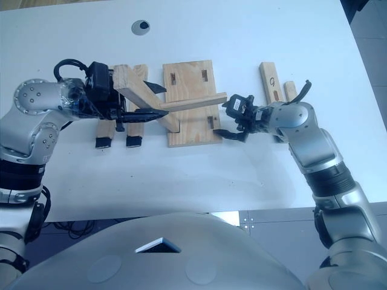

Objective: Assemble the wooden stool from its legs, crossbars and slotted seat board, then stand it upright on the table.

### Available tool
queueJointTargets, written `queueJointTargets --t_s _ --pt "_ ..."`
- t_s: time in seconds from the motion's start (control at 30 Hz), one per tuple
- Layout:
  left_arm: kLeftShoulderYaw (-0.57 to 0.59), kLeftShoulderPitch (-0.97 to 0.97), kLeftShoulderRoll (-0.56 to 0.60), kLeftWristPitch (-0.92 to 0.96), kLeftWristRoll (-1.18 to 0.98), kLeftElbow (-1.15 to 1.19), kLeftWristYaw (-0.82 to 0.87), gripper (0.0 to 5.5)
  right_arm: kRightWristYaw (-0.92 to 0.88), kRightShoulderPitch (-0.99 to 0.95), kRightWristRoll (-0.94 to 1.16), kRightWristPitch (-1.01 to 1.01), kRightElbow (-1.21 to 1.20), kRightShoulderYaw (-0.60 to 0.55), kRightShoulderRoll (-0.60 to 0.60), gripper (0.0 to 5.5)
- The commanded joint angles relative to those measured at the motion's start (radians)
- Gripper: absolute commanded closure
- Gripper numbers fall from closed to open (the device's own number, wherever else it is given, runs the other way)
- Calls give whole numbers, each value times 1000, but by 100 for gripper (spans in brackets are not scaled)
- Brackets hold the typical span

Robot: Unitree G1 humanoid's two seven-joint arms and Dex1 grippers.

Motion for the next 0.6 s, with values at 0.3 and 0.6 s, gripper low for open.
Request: queueJointTargets --t_s 0.3,0.6 --pt "-119 88 -1 84 119 176 -13 349 15 106 -37 83 58 80 10 151" --pt "4 46 -15 154 35 151 28 262 -3 92 -26 80 71 76 30 151"
